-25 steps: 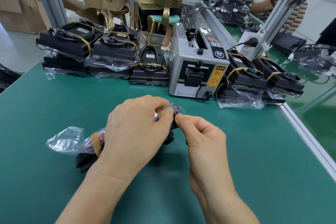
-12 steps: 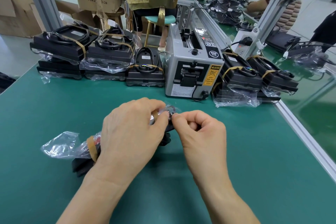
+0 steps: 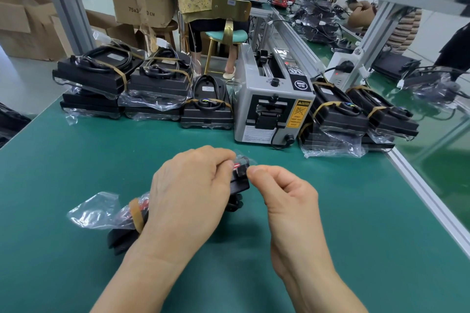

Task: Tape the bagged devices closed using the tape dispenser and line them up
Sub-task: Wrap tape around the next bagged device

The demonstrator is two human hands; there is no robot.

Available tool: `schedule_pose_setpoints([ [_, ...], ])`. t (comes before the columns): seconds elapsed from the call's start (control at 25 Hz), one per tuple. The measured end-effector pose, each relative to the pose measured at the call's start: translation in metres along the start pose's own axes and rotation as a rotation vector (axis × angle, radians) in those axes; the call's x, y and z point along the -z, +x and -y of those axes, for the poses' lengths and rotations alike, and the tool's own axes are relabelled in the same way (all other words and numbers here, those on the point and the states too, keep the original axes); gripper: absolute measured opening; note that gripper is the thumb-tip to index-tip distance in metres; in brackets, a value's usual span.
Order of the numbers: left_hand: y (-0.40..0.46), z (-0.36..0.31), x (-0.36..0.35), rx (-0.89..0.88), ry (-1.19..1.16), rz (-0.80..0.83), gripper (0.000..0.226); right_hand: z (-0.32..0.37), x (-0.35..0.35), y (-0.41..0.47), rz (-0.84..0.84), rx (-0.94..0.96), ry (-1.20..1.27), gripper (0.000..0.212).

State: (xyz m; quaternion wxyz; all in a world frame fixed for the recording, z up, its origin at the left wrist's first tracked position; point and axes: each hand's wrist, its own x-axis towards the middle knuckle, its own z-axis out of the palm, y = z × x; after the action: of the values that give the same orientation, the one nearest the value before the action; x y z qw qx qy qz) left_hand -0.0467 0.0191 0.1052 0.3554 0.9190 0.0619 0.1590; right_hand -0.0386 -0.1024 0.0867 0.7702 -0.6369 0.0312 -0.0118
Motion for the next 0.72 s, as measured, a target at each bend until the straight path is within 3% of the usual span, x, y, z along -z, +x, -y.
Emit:
schedule_pose_setpoints([
  [0.36, 0.0005, -0.0018, 0.0008, 0.013, 0.01, 0.012, 0.028, -0.0089, -0.0006, 0.0027, -0.015, 0.013, -0.1, 0.013],
  [0.72, -0.0011, -0.0043, 0.0004, 0.009, 0.016, -0.002, 0.016, -0.0094, 0.0031, 0.0043, -0.064, 0.021, -0.242, 0.01],
])
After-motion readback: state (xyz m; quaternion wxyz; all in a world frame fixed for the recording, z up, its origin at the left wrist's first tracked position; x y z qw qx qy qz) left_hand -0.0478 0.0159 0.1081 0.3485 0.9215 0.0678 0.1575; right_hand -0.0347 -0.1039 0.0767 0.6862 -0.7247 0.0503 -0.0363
